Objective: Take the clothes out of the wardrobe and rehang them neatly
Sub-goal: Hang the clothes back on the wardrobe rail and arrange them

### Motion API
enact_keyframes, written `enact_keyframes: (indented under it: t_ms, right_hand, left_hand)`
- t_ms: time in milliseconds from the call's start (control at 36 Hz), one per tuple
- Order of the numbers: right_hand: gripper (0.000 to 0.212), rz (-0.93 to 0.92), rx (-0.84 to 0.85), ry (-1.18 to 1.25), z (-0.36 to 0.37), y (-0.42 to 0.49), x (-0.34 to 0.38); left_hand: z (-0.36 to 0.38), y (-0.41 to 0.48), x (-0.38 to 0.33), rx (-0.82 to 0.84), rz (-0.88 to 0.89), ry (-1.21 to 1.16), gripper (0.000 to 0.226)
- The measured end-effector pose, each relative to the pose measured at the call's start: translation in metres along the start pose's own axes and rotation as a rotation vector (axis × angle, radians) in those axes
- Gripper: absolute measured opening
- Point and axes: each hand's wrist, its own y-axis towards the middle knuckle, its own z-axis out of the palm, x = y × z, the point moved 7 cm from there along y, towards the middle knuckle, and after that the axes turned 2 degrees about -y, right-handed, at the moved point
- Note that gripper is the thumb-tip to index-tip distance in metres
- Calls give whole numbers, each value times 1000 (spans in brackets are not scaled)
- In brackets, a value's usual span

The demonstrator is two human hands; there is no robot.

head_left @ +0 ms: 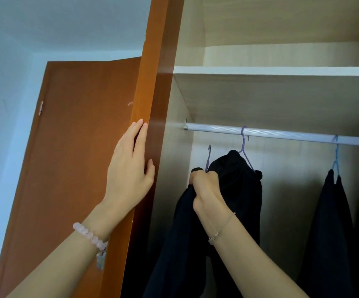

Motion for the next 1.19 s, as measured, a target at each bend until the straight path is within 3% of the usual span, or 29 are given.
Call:
enact_keyframes:
  t_ms: [167,278,361,444,611,778,1028,1194]
  right_hand:
    - [30,-33,17,-69,8,-1,0]
    - [13,-20,35,-86,24,13,10]
    - [38,-49,40,-33,32,33,24]
    - [34,-47,40,16,34,52,37]
    - [51,-75,-4,-5,28,92,54]
    - [30,-96,13,-29,26,120,54]
    - [27,-141,47,-61,31,138,55]
    - [37,-146,78,-68,21,141,64]
  left_hand:
    - [-3,-7,12,-57,-105,-177,72]
    - [-3,-9,16,-59,-132,-205,73]
    - [-1,-10,17,-54,-118,-194,74]
    - [1,-10,18,-47,-125,-202,74]
    - [3,-10,19,-52,-126,-230,73]
    - [5,-11,21,-51,-126,-252,73]
    - [7,-10,22,-42,-127,-233,73]
    - [9,-12,22,-37,-140,-236,73]
